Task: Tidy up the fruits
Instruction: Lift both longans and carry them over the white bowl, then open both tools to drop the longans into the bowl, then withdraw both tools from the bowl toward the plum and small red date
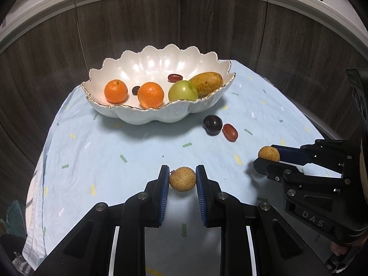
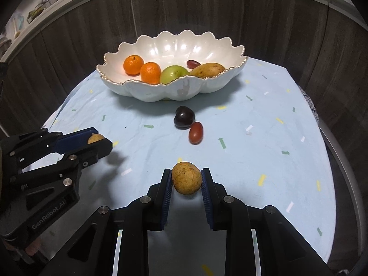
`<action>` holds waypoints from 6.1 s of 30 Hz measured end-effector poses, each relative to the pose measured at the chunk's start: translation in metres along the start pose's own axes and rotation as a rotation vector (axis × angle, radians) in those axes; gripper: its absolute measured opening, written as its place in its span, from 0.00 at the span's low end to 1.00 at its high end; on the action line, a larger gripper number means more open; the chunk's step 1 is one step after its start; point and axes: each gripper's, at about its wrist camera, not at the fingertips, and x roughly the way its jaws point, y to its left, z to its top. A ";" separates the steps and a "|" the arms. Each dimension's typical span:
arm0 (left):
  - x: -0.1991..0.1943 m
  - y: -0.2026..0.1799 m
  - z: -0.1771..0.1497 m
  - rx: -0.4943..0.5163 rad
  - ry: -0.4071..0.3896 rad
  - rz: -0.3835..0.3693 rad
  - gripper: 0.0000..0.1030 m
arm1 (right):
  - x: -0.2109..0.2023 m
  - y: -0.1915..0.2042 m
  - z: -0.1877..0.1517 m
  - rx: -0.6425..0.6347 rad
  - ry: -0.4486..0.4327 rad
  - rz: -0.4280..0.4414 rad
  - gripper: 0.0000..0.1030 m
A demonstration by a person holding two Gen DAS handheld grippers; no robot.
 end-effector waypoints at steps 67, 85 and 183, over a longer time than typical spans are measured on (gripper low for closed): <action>0.028 0.089 0.167 -0.090 -0.075 0.107 0.23 | 0.004 -0.027 0.187 0.083 -0.126 -0.130 0.26; 0.079 0.091 0.197 -0.061 -0.042 0.086 0.23 | 0.041 -0.045 0.203 0.115 -0.063 -0.125 0.26; -0.046 -0.018 0.082 0.055 -0.099 0.028 0.90 | -0.086 -0.067 0.054 0.181 -0.142 -0.186 0.64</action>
